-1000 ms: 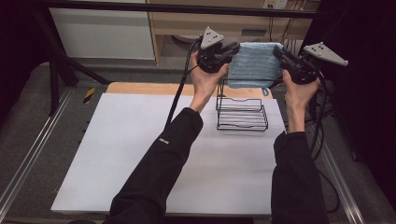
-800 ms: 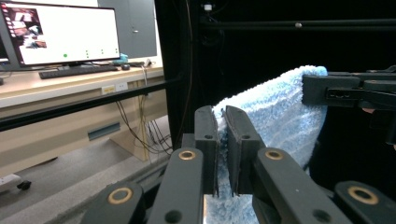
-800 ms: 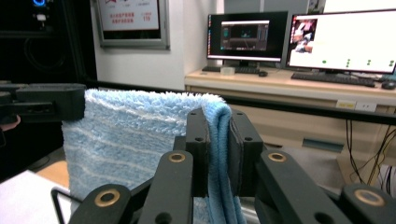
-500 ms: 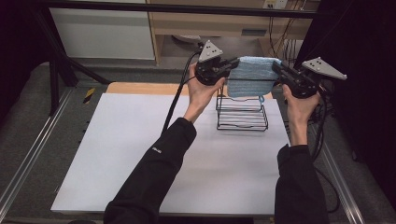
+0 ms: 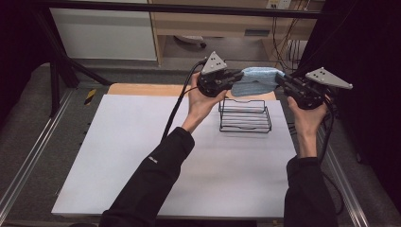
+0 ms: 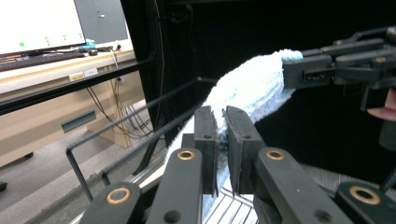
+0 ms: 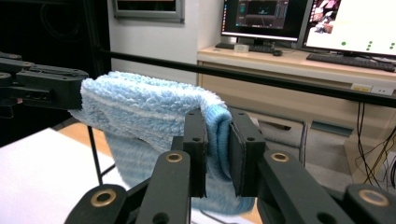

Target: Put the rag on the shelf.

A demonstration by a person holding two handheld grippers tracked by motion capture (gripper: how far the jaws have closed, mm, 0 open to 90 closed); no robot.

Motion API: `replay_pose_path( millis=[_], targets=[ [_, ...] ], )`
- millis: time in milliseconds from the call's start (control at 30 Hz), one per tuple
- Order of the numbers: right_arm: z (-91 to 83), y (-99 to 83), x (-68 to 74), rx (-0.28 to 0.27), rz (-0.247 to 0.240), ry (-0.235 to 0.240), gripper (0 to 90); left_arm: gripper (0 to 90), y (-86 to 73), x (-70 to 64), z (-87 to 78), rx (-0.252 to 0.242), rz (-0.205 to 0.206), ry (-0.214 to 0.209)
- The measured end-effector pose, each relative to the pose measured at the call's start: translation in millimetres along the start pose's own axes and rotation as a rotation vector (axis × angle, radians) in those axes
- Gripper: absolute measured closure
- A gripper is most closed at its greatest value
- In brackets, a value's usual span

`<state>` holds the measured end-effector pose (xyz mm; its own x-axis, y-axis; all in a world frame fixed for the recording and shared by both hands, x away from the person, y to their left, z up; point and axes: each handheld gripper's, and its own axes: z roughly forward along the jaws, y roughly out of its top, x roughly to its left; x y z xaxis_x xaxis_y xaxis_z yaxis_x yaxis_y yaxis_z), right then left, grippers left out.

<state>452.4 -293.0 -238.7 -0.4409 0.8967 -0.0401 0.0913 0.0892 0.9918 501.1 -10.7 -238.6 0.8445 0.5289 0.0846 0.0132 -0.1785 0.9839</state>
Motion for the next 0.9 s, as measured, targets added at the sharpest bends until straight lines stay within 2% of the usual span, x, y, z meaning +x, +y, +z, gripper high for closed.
replay_pose_path(
  millis=[133,267,367,467,533,633,700,767,900],
  targets=[
    [-1.4,-4.7,1.1,0.011,-0.007,0.006,78.8,82.3,-3.6,-3.9,1.0,0.028,-0.005,-0.005],
    [-2.1,-8.1,0.9,0.019,-0.019,0.012,78.9,80.6,-2.1,-5.2,-1.2,0.047,-0.029,-0.008],
    [-2.3,-10.0,1.2,0.018,-0.021,0.015,79.1,76.3,4.8,-2.9,-6.5,0.035,-0.069,-0.014],
    [-2.1,-11.9,1.4,0.017,-0.029,0.015,79.1,74.1,16.5,1.8,-11.5,0.002,-0.13,-0.019],
    [-2.2,-13.0,1.6,0.015,-0.032,0.018,79.1,74.6,25.2,3.5,-12.6,0.001,-0.153,-0.001],
    [-2.9,-14.3,1.5,0.014,-0.038,0.021,79.0,77.0,33.1,4.1,-7.5,0.042,-0.157,0.031],
    [-3.3,-15.2,1.7,0.011,-0.036,0.023,79.0,79.5,32.9,4.2,-1.6,0.083,-0.166,0.047],
    [-3.4,-16.5,1.6,0.007,-0.04,0.024,78.9,82.2,29.3,3.1,2.5,0.118,-0.183,0.029],
    [-4.3,-18.3,1.2,0.011,-0.043,0.027,77.9,86.8,19.3,-3.6,4.2,0.136,-0.18,-0.018]
  ],
)
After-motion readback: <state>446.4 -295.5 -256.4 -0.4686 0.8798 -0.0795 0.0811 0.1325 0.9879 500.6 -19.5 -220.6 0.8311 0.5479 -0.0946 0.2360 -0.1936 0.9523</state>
